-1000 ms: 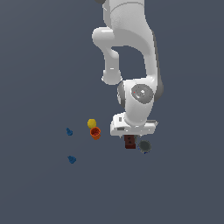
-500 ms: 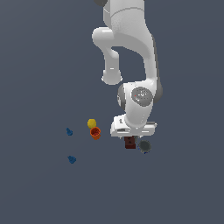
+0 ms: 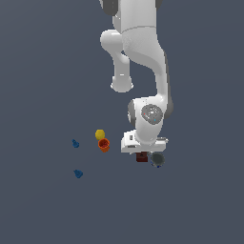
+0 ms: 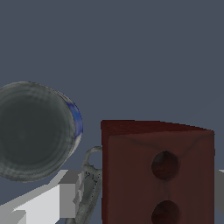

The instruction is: Pick up a designated object from a clutter of objects.

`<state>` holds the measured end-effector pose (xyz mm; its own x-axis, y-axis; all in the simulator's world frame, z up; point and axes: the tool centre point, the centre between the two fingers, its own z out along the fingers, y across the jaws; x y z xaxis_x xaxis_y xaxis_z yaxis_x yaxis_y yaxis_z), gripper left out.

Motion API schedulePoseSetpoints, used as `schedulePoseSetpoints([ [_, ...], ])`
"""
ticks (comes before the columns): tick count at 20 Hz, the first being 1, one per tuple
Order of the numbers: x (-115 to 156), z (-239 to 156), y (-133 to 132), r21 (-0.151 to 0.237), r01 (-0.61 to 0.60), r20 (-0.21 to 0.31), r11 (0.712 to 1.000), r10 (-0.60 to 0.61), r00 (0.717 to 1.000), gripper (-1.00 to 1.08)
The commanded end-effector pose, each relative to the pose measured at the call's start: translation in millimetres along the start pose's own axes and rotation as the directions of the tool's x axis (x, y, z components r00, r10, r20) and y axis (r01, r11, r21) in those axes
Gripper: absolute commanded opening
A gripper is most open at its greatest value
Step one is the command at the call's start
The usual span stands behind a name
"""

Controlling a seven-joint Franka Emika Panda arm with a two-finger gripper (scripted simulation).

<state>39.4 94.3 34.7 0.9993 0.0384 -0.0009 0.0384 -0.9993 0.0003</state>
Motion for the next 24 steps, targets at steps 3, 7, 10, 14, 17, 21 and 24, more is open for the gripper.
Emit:
schedulePoseSetpoints([
  [3, 1, 4, 0, 0.0, 0.0, -0.001, 1.0, 0.0, 1.0, -1.0],
  [7, 1, 4, 0, 0.0, 0.0, -0.001, 1.0, 0.0, 1.0, -1.0],
  [10, 1, 4, 0, 0.0, 0.0, -0.001, 1.0, 0.0, 1.0, -1.0],
  [14, 3, -1, -1, 0.001, 0.001, -0.009, 1.0, -0.001, 1.0, -1.0],
  [17, 4, -6, -2, 0.001, 0.001, -0.009, 1.0, -0.001, 1.0, -1.0],
  [21, 7, -20, -5, 0.001, 0.001, -0.008, 1.0, -0.001, 1.0, -1.0],
  [24, 10, -38, -8, 0.001, 0.001, -0.008, 1.0, -0.001, 1.0, -1.0],
])
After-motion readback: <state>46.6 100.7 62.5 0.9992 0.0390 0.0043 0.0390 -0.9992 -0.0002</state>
